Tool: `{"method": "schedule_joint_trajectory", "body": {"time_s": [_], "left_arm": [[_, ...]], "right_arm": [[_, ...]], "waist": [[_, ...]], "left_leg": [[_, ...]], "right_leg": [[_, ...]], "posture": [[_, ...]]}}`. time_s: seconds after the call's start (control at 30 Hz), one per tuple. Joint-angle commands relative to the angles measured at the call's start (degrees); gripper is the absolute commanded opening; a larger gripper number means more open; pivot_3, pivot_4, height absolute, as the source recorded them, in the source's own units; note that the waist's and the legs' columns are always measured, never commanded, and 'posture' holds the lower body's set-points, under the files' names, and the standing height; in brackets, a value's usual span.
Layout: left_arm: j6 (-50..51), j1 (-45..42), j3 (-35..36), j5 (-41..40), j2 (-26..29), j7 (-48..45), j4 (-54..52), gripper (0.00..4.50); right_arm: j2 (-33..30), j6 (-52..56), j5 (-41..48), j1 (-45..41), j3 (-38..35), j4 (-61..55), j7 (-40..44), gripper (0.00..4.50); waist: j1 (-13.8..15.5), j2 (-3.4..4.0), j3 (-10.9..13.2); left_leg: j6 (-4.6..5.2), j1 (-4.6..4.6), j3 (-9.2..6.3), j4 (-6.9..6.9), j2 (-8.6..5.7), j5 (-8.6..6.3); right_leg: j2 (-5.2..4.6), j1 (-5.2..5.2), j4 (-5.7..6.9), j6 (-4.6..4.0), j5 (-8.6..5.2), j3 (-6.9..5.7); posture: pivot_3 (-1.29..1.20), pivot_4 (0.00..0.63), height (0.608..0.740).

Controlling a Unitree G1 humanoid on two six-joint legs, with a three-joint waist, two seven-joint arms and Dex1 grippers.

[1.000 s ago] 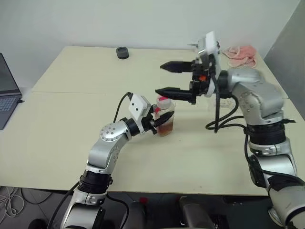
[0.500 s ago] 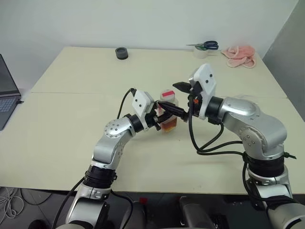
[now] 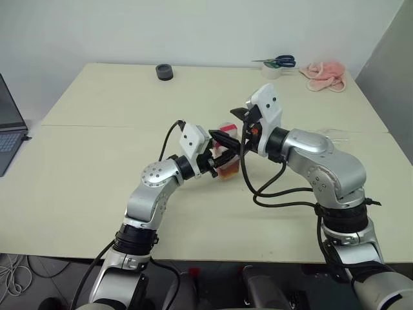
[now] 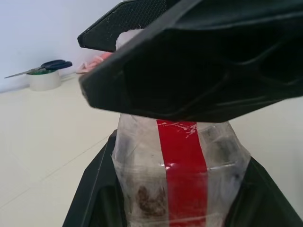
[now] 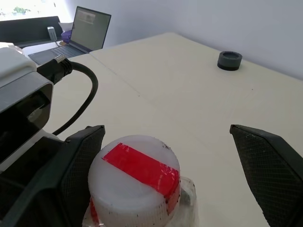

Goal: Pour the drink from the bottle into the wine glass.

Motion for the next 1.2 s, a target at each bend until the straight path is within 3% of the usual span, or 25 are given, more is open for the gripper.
{"method": "schedule_joint_trajectory", "body": {"time_s": [0.03,0.73,1.2], "left_arm": [[-1.01,0.11,0.44,-0.62,-0.14,0.15,-3.37,1.83],[-0.54,0.59,0.3,-1.02,0.74,0.33,-3.71,1.83],[-0.57,0.39,0.75,-0.7,0.86,0.47,-3.47,1.82]], "right_arm": [[-2.29,-1.75,-0.6,-0.91,-2.25,-0.53,0.5,4.5],[-14.76,-0.21,7.94,3.1,-6.37,-3.51,9.82,4.5],[-8.72,1.25,10.64,1.59,-2.22,-7.34,7.49,4.5]], "waist": [[0.0,0.0,0.0],[0.14,0.0,0.0],[0.11,0.0,0.0]], "left_leg": [[0.0,0.0,0.0,0.0,0.0,0.0],[0.01,0.01,0.0,0.01,-0.01,0.0],[0.01,0.01,-0.01,0.01,0.01,0.0]], "right_leg": [[0.0,0.0,0.0,0.0,0.0,-0.01],[0.01,0.01,0.0,0.0,0.0,0.0],[0.04,0.01,0.0,0.0,0.0,0.01]], "posture": [[0.0,0.15,0.74],[0.0,0.15,0.74],[0.0,0.15,0.74]]}}
